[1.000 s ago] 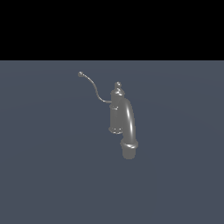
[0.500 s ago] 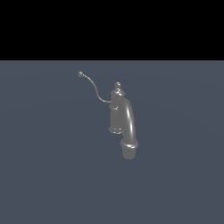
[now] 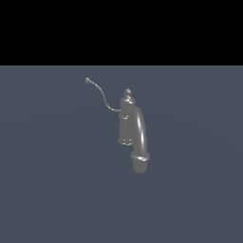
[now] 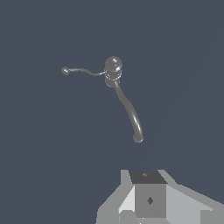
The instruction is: Turn on the faucet by rotating a designated handle.
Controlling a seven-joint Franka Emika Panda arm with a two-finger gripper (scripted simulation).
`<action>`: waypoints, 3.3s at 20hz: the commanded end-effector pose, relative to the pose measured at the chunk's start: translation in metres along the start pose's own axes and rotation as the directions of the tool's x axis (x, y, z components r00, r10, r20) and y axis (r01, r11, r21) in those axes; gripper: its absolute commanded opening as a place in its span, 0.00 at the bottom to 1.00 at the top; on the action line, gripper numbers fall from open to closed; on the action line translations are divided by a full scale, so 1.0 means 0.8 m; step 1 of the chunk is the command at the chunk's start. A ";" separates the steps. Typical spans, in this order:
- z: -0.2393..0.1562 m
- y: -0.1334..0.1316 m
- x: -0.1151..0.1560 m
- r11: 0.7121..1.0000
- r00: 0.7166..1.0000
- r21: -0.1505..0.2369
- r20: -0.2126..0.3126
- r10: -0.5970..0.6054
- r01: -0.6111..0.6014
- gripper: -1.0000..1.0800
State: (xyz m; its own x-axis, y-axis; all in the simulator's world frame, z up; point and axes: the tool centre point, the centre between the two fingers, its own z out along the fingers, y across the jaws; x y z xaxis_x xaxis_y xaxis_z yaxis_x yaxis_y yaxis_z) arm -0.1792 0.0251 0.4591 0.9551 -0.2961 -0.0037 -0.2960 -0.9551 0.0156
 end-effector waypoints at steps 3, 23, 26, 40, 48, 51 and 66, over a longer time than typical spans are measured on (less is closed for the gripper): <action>0.013 -0.017 0.028 0.994 0.994 0.013 0.007 0.108 -0.108 0.00; 0.100 -0.092 0.140 0.823 0.823 0.026 0.039 0.567 -0.568 0.00; 0.117 -0.102 0.155 0.778 0.778 0.023 0.041 0.627 -0.628 0.00; 0.206 -0.150 0.217 0.516 0.516 0.009 0.032 0.856 -0.857 0.00; 0.248 -0.168 0.238 0.390 0.390 0.008 0.020 0.921 -0.921 0.00; 0.257 -0.172 0.243 0.360 0.360 0.008 0.017 0.933 -0.933 0.00; 0.267 -0.171 0.233 0.332 0.332 0.008 0.013 0.943 -0.943 0.00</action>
State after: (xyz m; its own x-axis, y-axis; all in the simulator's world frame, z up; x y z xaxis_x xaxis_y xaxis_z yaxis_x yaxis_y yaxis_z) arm 0.0417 0.0975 0.2427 0.0381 -0.9993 0.0000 -0.9993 -0.0381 0.0007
